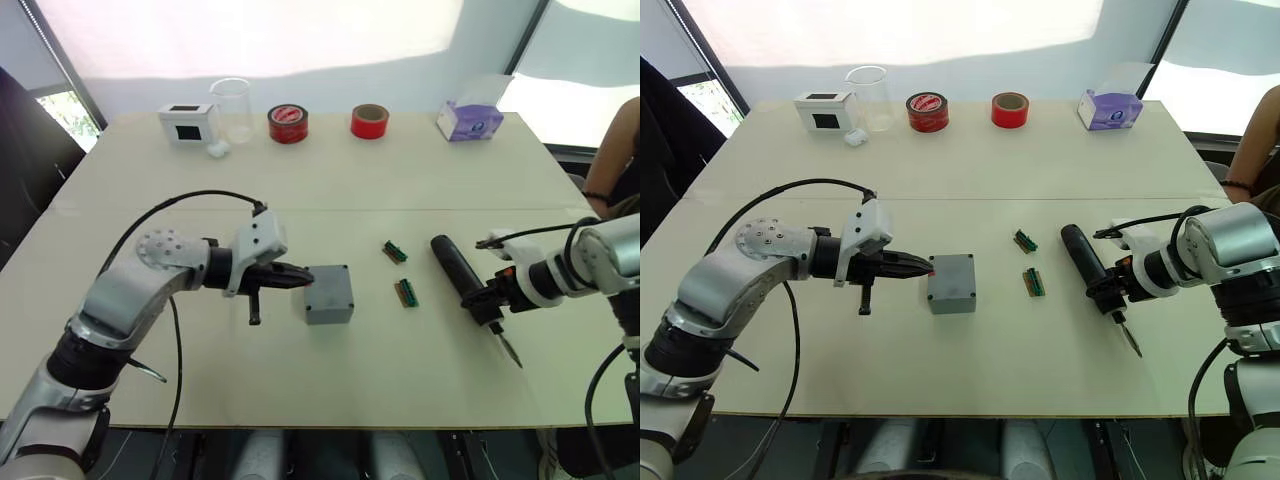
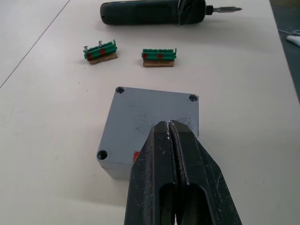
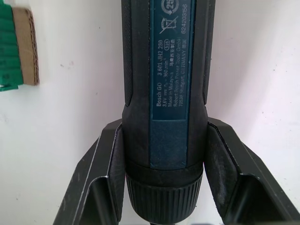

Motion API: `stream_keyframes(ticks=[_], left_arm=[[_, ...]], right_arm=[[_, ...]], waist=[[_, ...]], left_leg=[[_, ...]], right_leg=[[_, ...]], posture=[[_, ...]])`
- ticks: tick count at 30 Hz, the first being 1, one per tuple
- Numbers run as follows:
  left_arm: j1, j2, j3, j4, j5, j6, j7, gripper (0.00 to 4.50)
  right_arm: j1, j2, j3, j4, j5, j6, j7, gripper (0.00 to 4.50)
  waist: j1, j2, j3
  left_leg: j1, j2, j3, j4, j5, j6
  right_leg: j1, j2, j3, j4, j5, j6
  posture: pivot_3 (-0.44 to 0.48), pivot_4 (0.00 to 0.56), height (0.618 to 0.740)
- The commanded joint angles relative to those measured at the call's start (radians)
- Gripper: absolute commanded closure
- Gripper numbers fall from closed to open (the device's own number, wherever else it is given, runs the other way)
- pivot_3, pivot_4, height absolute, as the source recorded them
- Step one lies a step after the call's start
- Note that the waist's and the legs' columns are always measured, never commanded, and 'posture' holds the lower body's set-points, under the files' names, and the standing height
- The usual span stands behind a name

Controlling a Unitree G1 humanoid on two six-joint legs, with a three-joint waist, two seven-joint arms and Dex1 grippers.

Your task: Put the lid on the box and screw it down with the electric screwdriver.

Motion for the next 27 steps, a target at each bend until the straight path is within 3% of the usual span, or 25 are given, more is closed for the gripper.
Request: stream_keyframes(ticks=[1, 6, 8, 11, 13, 19, 27], left_arm=[[-0.028, 0.014, 0.033, 0.021, 0.007, -0.029, -0.014, 4.50], [-0.043, 0.015, 0.027, 0.061, 0.015, -0.042, -0.028, 4.50], [-0.048, 0.016, 0.025, 0.078, 0.018, -0.047, -0.039, 4.50], [-0.068, 0.008, 0.002, 0.114, 0.029, -0.051, -0.056, 4.50], [-0.078, 0.004, -0.007, 0.131, 0.034, -0.056, -0.069, 4.50], [-0.091, -0.015, -0.048, 0.151, 0.072, -0.073, -0.089, 4.50], [-0.102, -0.070, -0.083, 0.175, 0.104, -0.077, -0.079, 4.50]], right_arm=[[-0.139, 0.029, -0.111, 0.108, -0.068, -0.130, -0.045, 2.75], [-0.192, 0.088, -0.245, 0.116, -0.080, -0.311, -0.082, 2.75], [-0.160, 0.199, -0.409, 0.016, -0.019, -0.406, -0.144, 2.75], [-0.055, 0.525, -0.665, -0.318, 0.198, -0.609, -0.259, 2.75], [-0.012, 0.672, -0.720, -0.462, 0.309, -0.638, -0.308, 2.75], [0.166, 0.768, -0.519, -0.679, 0.234, -0.786, -0.288, 2.75], [0.310, 0.772, -0.312, -0.713, 0.052, -1.016, -0.249, 2.75]], waist=[[-0.008, 0.001, 0.001], [-0.009, 0.005, 0.003], [-0.009, 0.004, 0.004], [-0.017, 0.003, 0.004], [-0.015, 0.004, 0.004], [0.011, 0.003, 0.004], [0.003, 0.003, 0.004]], left_leg=[[0.000, 0.000, 0.000, 0.000, 0.000, 0.000], [-0.002, 0.000, 0.002, -0.003, 0.000, -0.001], [-0.002, 0.000, 0.002, -0.003, 0.000, -0.001], [-0.002, 0.001, 0.002, -0.004, 0.001, -0.001], [-0.002, 0.001, 0.002, -0.005, 0.001, -0.002], [-0.010, -0.003, 0.001, 0.003, 0.004, -0.006], [-0.009, -0.002, 0.001, 0.003, 0.003, -0.005]], right_leg=[[0.000, 0.000, 0.000, 0.000, 0.000, 0.000], [-0.005, 0.000, 0.001, 0.001, 0.000, 0.000], [-0.005, 0.001, 0.001, 0.001, 0.000, 0.000], [-0.004, 0.001, 0.002, 0.001, 0.000, 0.000], [-0.007, 0.002, 0.003, 0.004, 0.000, 0.000], [-0.013, 0.000, 0.003, 0.015, 0.000, 0.000], [-0.016, 0.001, 0.003, 0.016, 0.000, 0.000]], posture=[[0.000, 0.150, 0.740], [0.000, 0.150, 0.740], [0.000, 0.150, 0.740], [0.000, 0.150, 0.740], [0.000, 0.150, 0.740], [0.000, 0.150, 0.740], [0.000, 0.150, 0.740]])
